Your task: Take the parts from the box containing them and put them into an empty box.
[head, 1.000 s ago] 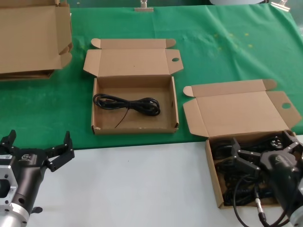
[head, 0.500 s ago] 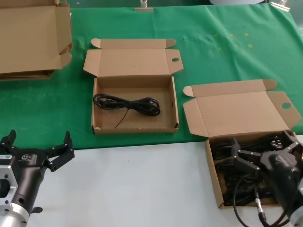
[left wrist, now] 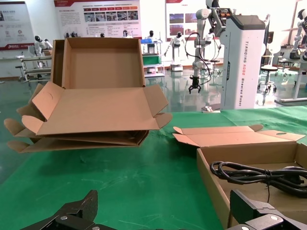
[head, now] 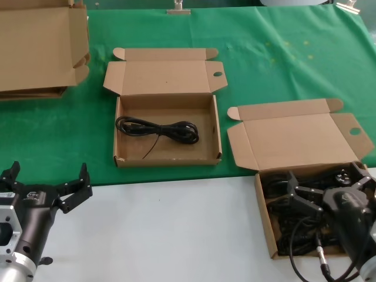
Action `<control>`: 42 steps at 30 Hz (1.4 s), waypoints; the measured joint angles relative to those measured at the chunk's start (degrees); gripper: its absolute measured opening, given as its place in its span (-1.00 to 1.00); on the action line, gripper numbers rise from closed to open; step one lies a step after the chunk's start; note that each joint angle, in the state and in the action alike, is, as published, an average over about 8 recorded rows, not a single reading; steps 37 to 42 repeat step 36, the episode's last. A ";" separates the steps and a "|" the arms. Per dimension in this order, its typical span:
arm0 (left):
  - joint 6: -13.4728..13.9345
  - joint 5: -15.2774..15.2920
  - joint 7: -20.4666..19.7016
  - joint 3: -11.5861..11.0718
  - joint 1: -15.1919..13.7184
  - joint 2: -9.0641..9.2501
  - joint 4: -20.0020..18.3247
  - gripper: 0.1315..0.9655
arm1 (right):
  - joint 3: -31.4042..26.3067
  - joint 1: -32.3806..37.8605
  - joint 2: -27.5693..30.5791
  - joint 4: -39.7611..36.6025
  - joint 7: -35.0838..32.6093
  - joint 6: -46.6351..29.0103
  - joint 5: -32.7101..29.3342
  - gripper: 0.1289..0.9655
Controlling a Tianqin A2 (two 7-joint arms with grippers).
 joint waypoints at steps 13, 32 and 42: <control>0.00 0.00 0.00 0.00 0.00 0.00 0.00 1.00 | 0.00 0.00 0.00 0.00 0.00 0.00 0.00 1.00; 0.00 0.00 0.00 0.00 0.00 0.00 0.00 1.00 | 0.00 0.00 0.00 0.00 0.00 0.00 0.00 1.00; 0.00 0.00 0.00 0.00 0.00 0.00 0.00 1.00 | 0.00 0.00 0.00 0.00 0.00 0.00 0.00 1.00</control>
